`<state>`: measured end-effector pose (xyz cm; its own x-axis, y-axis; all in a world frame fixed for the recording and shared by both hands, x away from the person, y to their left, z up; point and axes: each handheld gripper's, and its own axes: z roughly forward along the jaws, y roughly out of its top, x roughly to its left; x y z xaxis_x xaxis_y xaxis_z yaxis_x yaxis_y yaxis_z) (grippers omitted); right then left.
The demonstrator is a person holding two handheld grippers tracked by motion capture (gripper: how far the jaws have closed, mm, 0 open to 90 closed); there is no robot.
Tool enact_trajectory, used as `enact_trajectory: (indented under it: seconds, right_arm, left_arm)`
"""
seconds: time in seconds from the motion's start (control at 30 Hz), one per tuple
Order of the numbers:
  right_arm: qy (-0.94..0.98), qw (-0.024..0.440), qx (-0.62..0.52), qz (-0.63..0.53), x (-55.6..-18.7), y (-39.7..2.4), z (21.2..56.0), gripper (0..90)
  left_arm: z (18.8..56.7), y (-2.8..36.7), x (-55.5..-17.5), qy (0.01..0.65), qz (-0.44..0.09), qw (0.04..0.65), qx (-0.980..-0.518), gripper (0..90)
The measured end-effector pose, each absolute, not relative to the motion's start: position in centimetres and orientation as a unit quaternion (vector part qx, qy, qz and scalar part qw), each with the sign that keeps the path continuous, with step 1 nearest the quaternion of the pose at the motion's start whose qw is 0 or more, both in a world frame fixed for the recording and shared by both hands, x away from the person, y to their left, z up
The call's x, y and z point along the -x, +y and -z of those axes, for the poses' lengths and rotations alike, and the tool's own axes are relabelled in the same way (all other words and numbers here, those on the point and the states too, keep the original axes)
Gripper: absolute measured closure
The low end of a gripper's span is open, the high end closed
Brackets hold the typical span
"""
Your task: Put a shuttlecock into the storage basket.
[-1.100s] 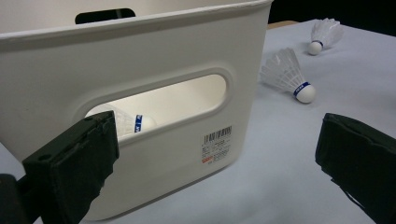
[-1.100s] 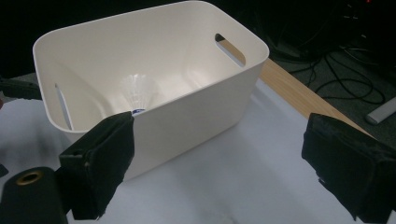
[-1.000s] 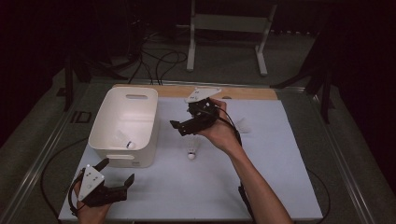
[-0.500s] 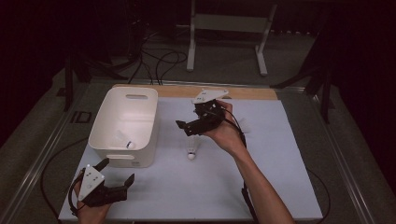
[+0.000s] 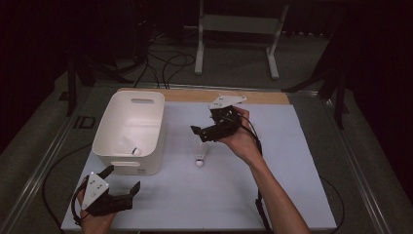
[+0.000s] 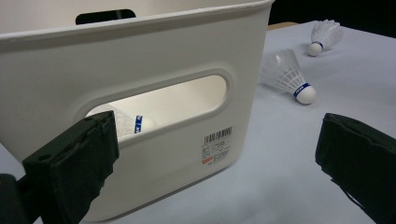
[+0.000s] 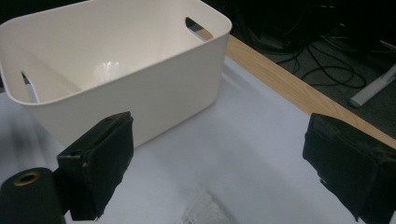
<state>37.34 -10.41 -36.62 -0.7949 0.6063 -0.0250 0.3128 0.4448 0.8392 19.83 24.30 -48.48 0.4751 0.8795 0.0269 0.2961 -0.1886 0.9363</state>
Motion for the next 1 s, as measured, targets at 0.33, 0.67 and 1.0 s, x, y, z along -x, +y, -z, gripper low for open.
enact_trajectory:
  seconds: [0.33, 0.67, 1.0]
  right_arm:
    - [0.831, 0.165, -0.291, -0.445, -37.6, -11.9, 37.1, 8.4]
    - [0.828, 0.169, -0.310, -0.435, -38.4, -13.6, 37.6, 8.4]
    - [0.825, 0.174, -0.328, -0.426, -39.0, -15.2, 38.4, 8.4]
  left_arm:
    - [48.5, 24.3, -19.8, 0.414, -0.301, 0.484, -0.710, 0.0]
    - [48.5, 24.3, -19.9, 0.414, -0.300, 0.484, -0.710, 0.0]
    - [48.5, 24.3, -19.9, 0.414, -0.300, 0.484, -0.710, 0.0]
